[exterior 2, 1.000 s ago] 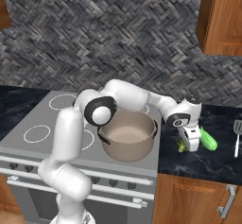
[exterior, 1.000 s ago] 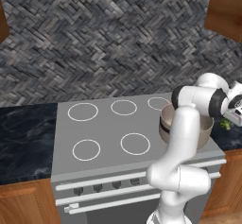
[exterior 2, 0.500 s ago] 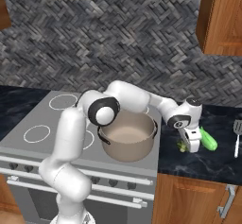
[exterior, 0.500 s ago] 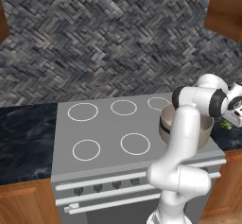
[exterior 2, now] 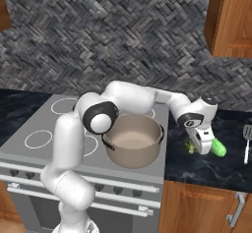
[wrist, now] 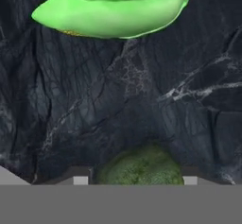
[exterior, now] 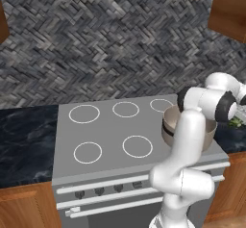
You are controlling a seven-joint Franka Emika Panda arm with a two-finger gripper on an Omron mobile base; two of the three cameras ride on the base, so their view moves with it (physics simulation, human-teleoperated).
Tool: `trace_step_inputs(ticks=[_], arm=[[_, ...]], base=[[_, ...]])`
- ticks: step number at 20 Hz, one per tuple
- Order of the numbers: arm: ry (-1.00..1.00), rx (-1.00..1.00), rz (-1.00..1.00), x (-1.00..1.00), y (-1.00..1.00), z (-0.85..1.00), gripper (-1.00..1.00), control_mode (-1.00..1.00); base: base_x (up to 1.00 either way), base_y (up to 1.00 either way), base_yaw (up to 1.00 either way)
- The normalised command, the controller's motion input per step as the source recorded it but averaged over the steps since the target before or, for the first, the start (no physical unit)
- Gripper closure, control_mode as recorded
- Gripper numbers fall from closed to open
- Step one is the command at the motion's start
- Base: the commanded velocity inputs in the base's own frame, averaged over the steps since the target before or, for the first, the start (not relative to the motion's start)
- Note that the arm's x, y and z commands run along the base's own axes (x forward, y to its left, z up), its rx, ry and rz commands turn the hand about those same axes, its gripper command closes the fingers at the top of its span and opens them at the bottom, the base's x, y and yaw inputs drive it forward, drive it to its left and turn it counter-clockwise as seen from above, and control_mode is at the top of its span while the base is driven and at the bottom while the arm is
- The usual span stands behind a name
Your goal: Put the broccoli and corn in the pot. Retrieve the spatula and lightly stir the vegetables in the pot.
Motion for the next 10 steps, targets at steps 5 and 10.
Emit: trace_step_inputs(ticks=[5, 10], arm=[[-0.12, -0.03, 0.02, -0.26, 0.56, 0.88, 1.00, -1.00], [-0.11, -0.08, 0.01, -0.14, 0.58, 0.87, 1.00, -1.00]], base=[[0.00, 0.00, 0.00], [0.00, 0.00, 0.00]])
